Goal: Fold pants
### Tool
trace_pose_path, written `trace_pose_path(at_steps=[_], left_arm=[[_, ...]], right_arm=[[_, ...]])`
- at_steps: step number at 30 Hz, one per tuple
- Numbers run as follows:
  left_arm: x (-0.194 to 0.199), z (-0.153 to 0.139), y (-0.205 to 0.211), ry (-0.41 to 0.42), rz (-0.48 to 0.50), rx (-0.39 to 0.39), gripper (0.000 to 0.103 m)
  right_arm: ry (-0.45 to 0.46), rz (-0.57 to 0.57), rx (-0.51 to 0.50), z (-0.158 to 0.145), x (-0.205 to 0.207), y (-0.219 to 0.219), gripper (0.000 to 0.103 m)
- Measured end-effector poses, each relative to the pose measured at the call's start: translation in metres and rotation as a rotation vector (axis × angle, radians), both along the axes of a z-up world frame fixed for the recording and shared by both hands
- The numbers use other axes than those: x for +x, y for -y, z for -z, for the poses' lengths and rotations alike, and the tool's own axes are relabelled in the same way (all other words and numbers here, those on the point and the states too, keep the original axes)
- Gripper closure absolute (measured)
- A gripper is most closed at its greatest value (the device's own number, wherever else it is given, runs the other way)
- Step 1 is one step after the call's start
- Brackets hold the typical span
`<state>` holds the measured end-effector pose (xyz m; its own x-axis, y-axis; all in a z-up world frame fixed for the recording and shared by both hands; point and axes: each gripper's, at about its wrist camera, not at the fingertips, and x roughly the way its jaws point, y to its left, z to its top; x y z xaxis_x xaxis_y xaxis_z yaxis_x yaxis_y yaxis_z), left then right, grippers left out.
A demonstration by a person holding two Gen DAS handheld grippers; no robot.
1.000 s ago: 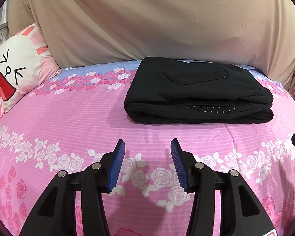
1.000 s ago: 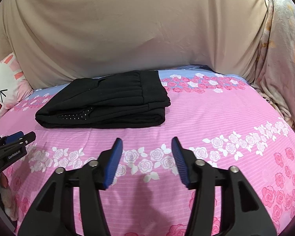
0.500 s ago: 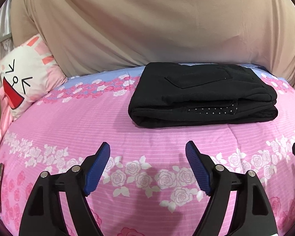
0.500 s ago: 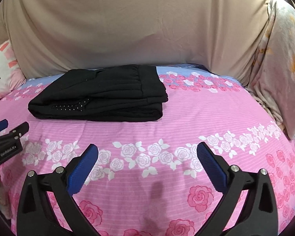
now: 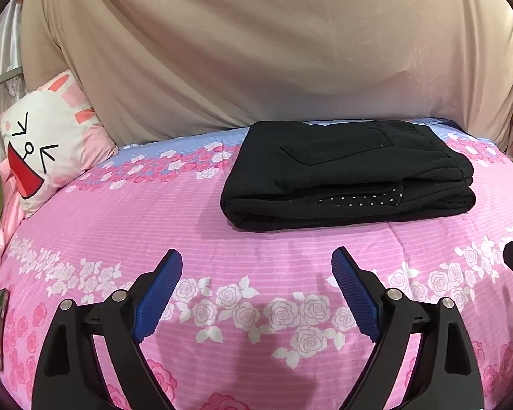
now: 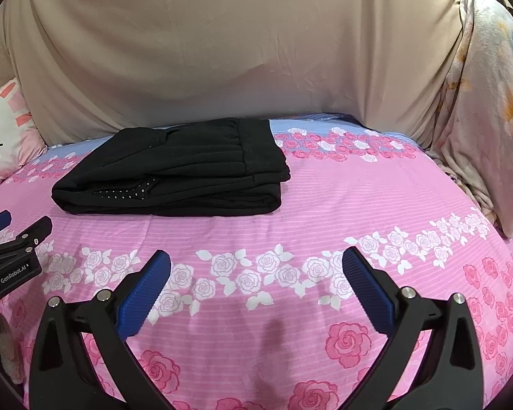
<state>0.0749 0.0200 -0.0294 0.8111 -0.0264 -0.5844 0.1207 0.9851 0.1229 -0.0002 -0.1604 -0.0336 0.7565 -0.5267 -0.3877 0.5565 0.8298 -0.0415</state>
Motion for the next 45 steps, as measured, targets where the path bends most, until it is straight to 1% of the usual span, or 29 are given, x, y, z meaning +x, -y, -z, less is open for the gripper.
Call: trace_pose_path(at_steps=[4, 11, 13, 18, 22, 28, 31, 38, 39, 40, 43, 45], left_arm=[[-0.002, 0.001, 0.002, -0.016, 0.008, 0.006, 0.016], [-0.006, 0.000, 0.002, -0.018, 0.033, -0.026, 0.016], [-0.006, 0.000, 0.001, -0.019, 0.027, -0.027, 0.016], [-0.006, 0.001, -0.002, -0.011, -0.024, -0.012, 0.016], [-0.005, 0.001, -0.004, -0.021, -0.011, -0.023, 0.016], [-0.007, 0.002, 0.004, -0.022, 0.034, 0.000, 0.016], [-0.007, 0.003, 0.009, -0.035, 0.052, 0.013, 0.016], [-0.005, 0.004, 0.010, -0.050, 0.045, 0.017, 0.015], [-0.005, 0.004, 0.010, -0.049, 0.044, 0.017, 0.014], [-0.005, 0.004, 0.010, -0.045, 0.042, 0.022, 0.011], [-0.009, 0.003, 0.010, -0.010, 0.029, 0.039, 0.011], [-0.010, 0.003, 0.009, -0.006, 0.038, 0.026, 0.011]], right_arm=[[0.004, -0.006, -0.010, -0.001, 0.000, -0.001, 0.005], [0.006, -0.004, -0.010, -0.001, 0.000, -0.003, 0.005], [0.007, -0.005, -0.010, -0.001, 0.000, -0.002, 0.005], [0.006, -0.005, -0.010, -0.001, 0.000, -0.002, 0.005], [0.007, -0.004, -0.010, -0.001, 0.000, -0.003, 0.005], [0.011, -0.008, 0.001, -0.002, -0.001, -0.003, 0.005], [0.022, -0.008, 0.010, -0.002, -0.003, -0.004, 0.005], [0.013, -0.011, 0.015, -0.001, -0.001, -0.005, 0.005], [0.012, -0.011, 0.014, -0.001, -0.002, -0.005, 0.005], [0.012, -0.012, 0.014, -0.001, -0.001, -0.005, 0.005], [0.010, -0.010, 0.014, -0.001, -0.001, -0.006, 0.005], [0.010, -0.010, 0.013, 0.000, -0.001, -0.006, 0.005]])
